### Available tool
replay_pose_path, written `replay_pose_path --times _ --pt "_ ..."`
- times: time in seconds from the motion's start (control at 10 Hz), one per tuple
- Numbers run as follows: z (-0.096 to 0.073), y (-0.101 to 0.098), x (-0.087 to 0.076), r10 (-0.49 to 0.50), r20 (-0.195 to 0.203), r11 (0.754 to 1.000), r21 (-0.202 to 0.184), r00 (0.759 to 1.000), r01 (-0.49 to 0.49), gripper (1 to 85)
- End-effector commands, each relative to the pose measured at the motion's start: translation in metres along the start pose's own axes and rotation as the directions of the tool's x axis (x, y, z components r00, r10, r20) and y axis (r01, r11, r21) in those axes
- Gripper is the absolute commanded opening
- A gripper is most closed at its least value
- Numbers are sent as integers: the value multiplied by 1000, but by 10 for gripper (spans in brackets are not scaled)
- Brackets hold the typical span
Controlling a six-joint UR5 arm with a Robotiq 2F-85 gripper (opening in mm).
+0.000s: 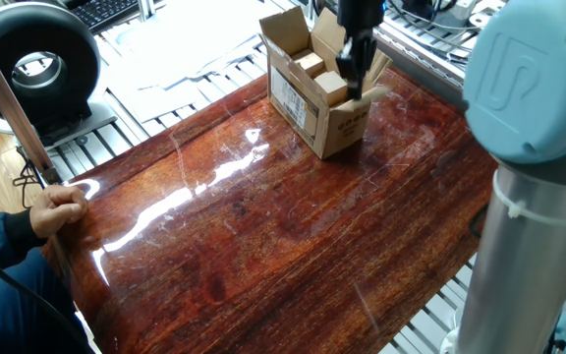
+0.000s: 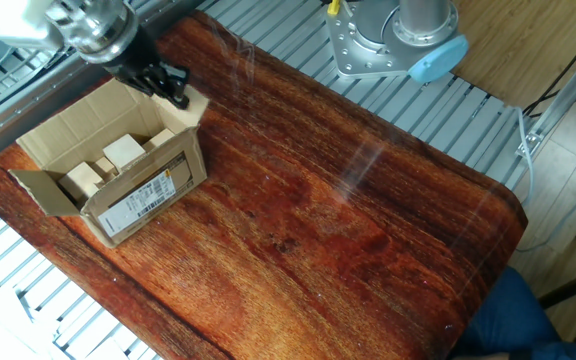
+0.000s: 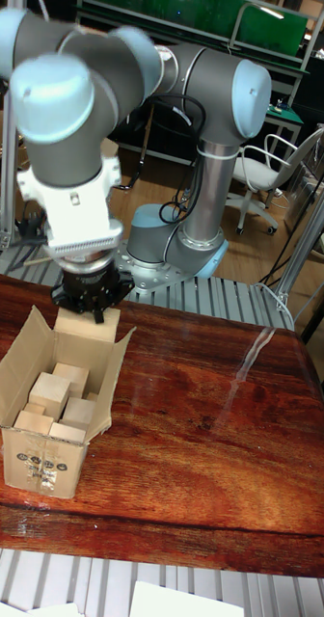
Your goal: Open a box
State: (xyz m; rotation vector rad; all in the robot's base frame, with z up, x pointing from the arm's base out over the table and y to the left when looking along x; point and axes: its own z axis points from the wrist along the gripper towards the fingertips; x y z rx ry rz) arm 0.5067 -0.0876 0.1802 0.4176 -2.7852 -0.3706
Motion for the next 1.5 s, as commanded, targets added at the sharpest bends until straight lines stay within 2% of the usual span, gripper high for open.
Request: replay_pose_path --times 0.0,0.1,0.2,0.4,0.8,1.1,1.4 --pt "-38 6 -19 28 15 997 76 999 -29 10" --pt "-43 6 -36 33 58 994 102 998 -39 10" --pt "-48 10 -46 45 84 993 104 995 -53 10" --pt "-53 13 -61 66 113 989 122 991 -80 10" --pt "-59 27 -77 86 131 987 123 988 -103 10" --pt "-59 35 -85 72 145 991 99 987 -87 10" --pt "-59 42 -86 58 129 993 98 990 -71 10"
